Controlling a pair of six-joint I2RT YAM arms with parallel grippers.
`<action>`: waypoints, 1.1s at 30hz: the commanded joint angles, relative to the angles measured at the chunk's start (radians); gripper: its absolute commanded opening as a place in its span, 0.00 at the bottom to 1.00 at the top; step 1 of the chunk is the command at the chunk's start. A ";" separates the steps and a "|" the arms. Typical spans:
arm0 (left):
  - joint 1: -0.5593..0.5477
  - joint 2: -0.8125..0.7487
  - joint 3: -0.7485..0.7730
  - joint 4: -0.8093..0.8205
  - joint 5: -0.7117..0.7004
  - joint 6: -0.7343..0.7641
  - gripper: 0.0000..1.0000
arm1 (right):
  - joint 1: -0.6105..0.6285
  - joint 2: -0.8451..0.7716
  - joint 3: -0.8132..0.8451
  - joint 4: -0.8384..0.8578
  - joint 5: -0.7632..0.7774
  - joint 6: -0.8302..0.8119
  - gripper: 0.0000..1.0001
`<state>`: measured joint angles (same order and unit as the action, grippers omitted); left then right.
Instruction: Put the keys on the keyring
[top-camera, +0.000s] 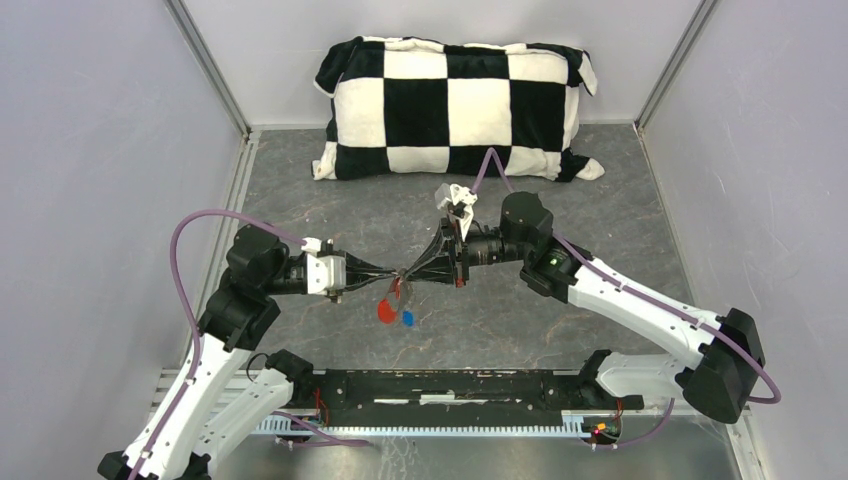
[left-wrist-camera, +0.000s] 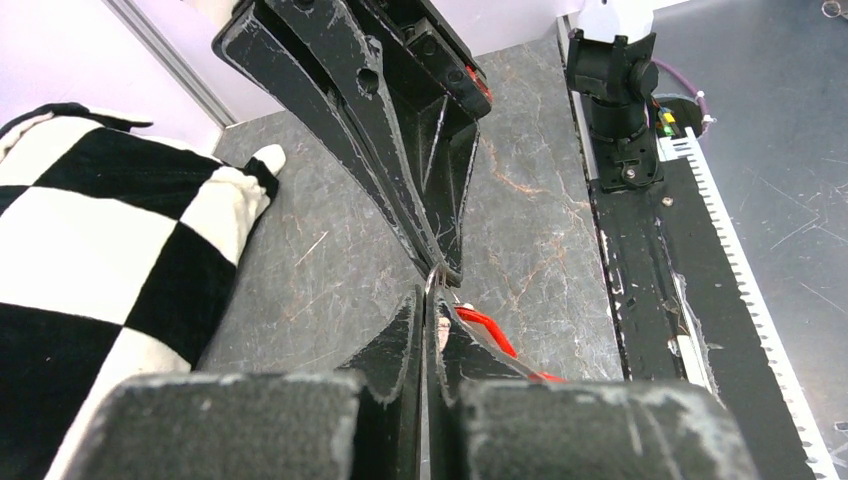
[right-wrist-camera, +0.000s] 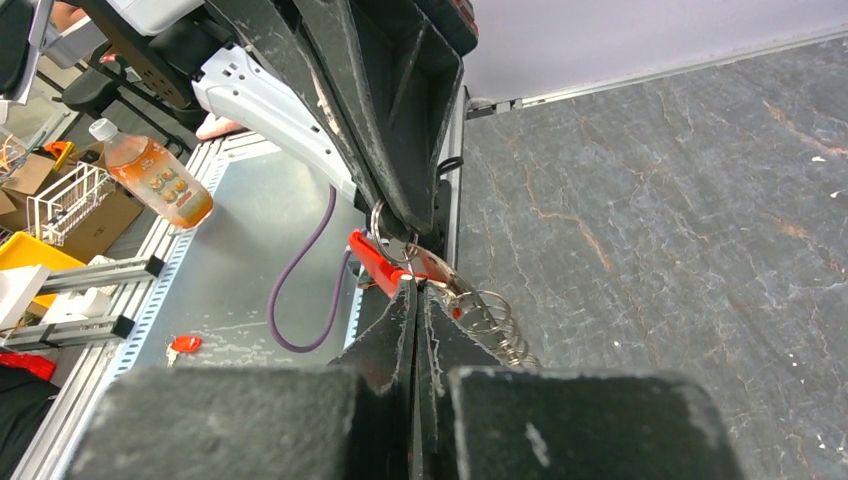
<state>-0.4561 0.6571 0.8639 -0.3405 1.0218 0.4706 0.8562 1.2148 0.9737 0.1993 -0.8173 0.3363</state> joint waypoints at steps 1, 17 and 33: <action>-0.003 -0.013 -0.003 0.067 0.001 0.019 0.02 | -0.002 -0.005 -0.016 0.029 -0.011 0.005 0.00; -0.003 -0.012 -0.019 0.069 -0.002 -0.009 0.02 | -0.003 -0.061 0.082 -0.087 0.078 -0.141 0.44; -0.003 -0.007 -0.020 0.086 -0.004 -0.020 0.02 | 0.012 0.017 0.072 0.049 0.024 -0.065 0.37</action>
<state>-0.4561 0.6518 0.8394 -0.3046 1.0218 0.4664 0.8597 1.2205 1.0222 0.1726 -0.7700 0.2478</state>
